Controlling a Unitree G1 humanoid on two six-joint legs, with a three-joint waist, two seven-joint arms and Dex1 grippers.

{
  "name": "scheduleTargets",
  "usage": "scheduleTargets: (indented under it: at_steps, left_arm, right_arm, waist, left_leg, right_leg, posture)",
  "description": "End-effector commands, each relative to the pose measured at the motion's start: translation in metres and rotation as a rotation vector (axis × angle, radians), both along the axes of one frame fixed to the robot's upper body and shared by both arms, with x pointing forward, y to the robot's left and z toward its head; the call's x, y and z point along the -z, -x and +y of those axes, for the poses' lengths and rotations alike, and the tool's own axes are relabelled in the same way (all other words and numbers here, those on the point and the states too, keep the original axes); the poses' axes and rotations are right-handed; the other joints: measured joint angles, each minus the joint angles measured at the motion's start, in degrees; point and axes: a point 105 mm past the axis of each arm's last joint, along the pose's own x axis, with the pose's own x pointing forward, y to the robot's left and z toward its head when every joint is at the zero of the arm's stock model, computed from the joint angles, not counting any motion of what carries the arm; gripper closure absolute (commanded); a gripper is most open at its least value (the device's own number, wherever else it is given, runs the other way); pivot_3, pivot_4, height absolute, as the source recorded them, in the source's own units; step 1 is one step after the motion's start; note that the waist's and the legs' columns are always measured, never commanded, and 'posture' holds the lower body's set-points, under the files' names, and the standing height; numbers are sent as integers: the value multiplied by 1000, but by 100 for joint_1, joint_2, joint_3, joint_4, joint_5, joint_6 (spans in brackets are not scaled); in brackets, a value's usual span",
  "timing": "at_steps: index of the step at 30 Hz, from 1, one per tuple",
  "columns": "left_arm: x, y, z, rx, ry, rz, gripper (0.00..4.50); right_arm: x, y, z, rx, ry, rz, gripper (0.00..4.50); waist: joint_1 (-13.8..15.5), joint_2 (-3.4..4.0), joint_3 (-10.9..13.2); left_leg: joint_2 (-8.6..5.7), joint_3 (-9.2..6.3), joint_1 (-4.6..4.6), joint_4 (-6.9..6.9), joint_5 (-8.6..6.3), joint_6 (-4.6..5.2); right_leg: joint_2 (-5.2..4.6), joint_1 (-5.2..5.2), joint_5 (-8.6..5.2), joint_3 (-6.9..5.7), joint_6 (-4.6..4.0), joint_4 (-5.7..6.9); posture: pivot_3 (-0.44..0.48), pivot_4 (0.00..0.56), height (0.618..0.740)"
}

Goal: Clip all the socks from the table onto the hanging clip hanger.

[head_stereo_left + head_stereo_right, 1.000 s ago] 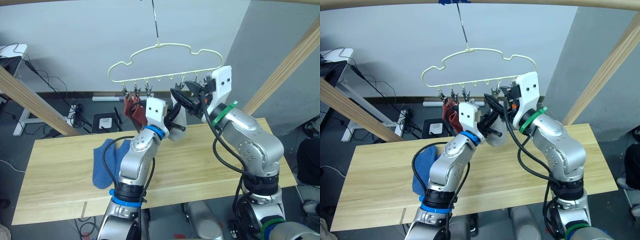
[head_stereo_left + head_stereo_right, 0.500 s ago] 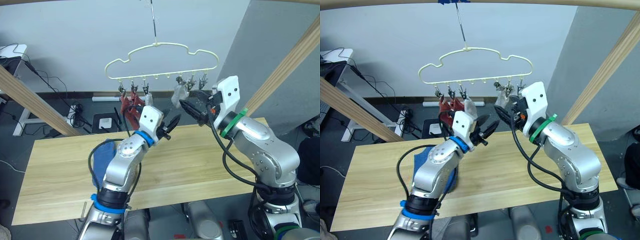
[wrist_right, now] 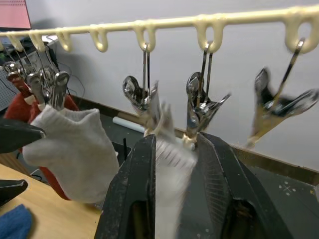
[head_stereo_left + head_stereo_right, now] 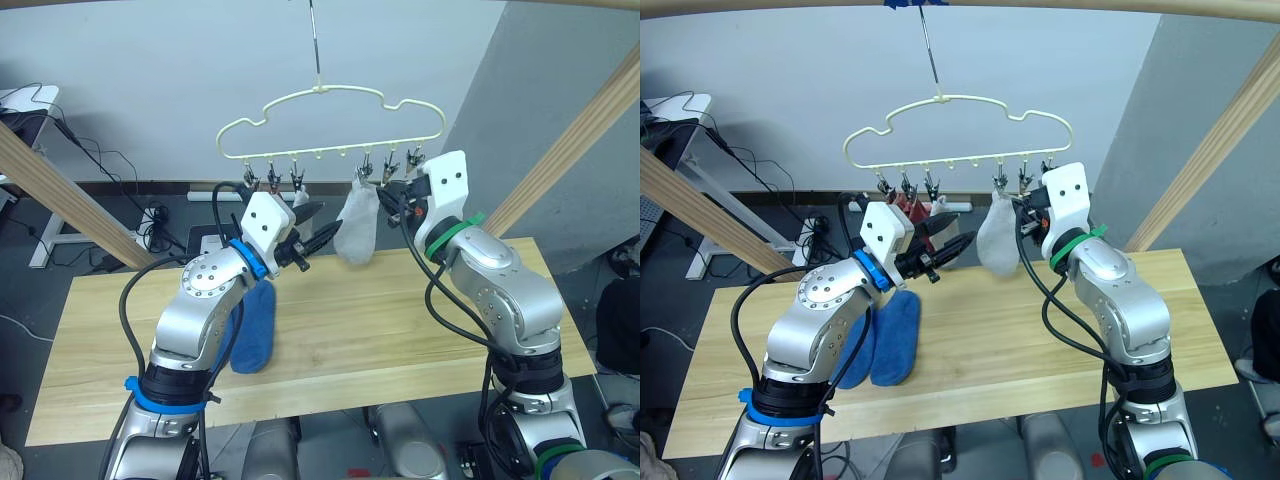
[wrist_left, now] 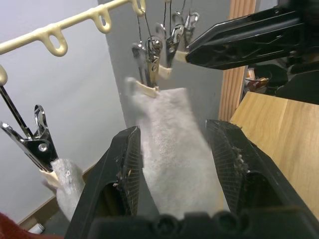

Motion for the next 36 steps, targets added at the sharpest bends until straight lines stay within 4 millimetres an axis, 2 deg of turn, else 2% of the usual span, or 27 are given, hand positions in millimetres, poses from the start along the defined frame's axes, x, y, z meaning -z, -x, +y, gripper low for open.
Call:
scheduleTargets:
  at_steps: [1, 2, 4, 7, 18, 36]
  left_arm:
    - [-9, 3, 1, 21, 2, -51, 2194]
    - [-9, 3, 2, 20, 2, -52, 2194]
    - [-8, 1, 3, 18, 2, -53, 2194]
    - [-6, 0, 4, 17, -1, -55, 2194]
    - [-6, -3, 3, 19, -5, -62, 2194]
    - [-10, 0, -3, 21, -9, -68, 2194]
  right_arm:
    - [-13, -7, -1, 35, -18, -53, 3179]
    - [-13, -8, -2, 42, -20, -55, 3179]
    - [-13, -10, -2, 50, -22, -56, 2825]
    - [-13, -11, -2, 53, -19, -59, 1971]
    - [-14, -17, 1, 43, 15, -95, 1971]
    - [-19, -28, 25, -36, 72, -175, 1971]
  waist:
    - [-1, 0, 0]
    - [-2, 0, -1]
    - [-1, 0, -1]
    - [0, 0, -1]
    - [-1, 0, -1]
    - [4, 0, -1]
  left_leg:
    - [-1, 1, 0, 2, 0, 0]
    - [-1, 2, 0, 3, 0, 0]
    - [0, 0, 1, 3, 1, 0]
    - [0, 1, 0, 2, 0, 0]
    - [-1, 1, 0, 4, 0, 0]
    - [0, -1, 0, 4, 0, 0]
  right_leg:
    - [0, 0, 0, 1, 0, 2]
    - [0, 0, 1, 1, 0, 3]
    - [0, 0, 1, -1, -1, 4]
    - [0, 0, 1, 0, 0, 3]
    - [-1, 0, 1, 0, -1, 5]
    - [-2, 0, 2, -2, -2, 7]
  posture:
    - [-212, 236, 740]
    - [-212, 236, 740]
    - [-209, 235, 740]
    - [-209, 237, 740]
    - [-208, 237, 740]
    - [-196, 239, 740]
